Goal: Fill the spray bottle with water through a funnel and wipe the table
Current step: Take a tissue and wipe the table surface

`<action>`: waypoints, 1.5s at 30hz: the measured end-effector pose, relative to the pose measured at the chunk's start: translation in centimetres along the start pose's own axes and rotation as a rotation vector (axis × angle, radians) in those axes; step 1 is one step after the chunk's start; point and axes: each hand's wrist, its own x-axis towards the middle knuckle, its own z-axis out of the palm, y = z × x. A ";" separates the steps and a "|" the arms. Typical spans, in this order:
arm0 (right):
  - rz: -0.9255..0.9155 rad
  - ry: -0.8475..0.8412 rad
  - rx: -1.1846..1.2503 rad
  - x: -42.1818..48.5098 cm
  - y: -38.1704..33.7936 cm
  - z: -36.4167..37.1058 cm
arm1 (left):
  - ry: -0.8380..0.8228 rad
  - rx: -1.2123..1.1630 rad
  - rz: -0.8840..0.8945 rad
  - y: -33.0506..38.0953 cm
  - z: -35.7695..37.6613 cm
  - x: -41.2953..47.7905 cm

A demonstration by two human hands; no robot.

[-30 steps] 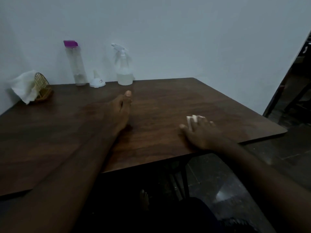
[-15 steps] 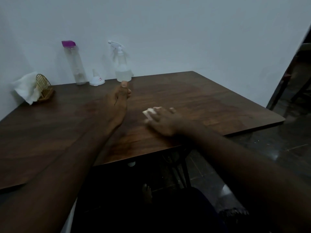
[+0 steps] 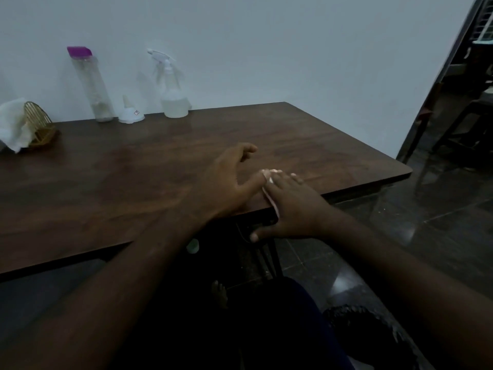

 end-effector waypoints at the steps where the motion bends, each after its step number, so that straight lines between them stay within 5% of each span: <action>1: -0.066 0.031 -0.029 0.1 -0.6 0.4 | -0.065 0.014 0.041 -0.3 0.0 -0.4; 5: -0.235 0.201 0.030 0.0 -2.5 1.5 | -0.298 0.107 0.054 0.3 -0.4 -2.6; 11: -0.413 0.109 0.478 -3.1 -3.0 -0.2 | -0.405 0.281 0.117 0.4 0.8 -5.1; 14: -0.283 0.076 0.785 -6.1 -0.9 -2.0 | -0.267 0.278 0.204 2.6 2.1 -5.4; 17: -0.074 0.011 1.056 -9.1 2.0 -2.3 | -0.207 0.006 0.141 5.1 4.4 -5.4; 26: 0.709 -0.077 1.600 -17.3 10.6 3.6 | -0.429 -0.689 -0.645 6.3 18.9 -4.7; 30: 1.018 0.087 1.644 -20.1 14.7 8.7 | -0.486 -0.766 -0.833 6.1 26.1 -4.4; 34: 1.179 0.212 1.595 -22.9 18.6 14.2 | -0.548 -0.584 -0.840 5.9 32.6 -3.8; 40: 1.384 0.222 1.345 -26.2 21.5 21.8 | -0.681 -0.181 -0.784 3.2 43.7 -5.6; 45: 1.507 0.062 1.193 -28.9 21.7 29.1 | -0.878 0.100 -0.825 0.9 49.5 -10.1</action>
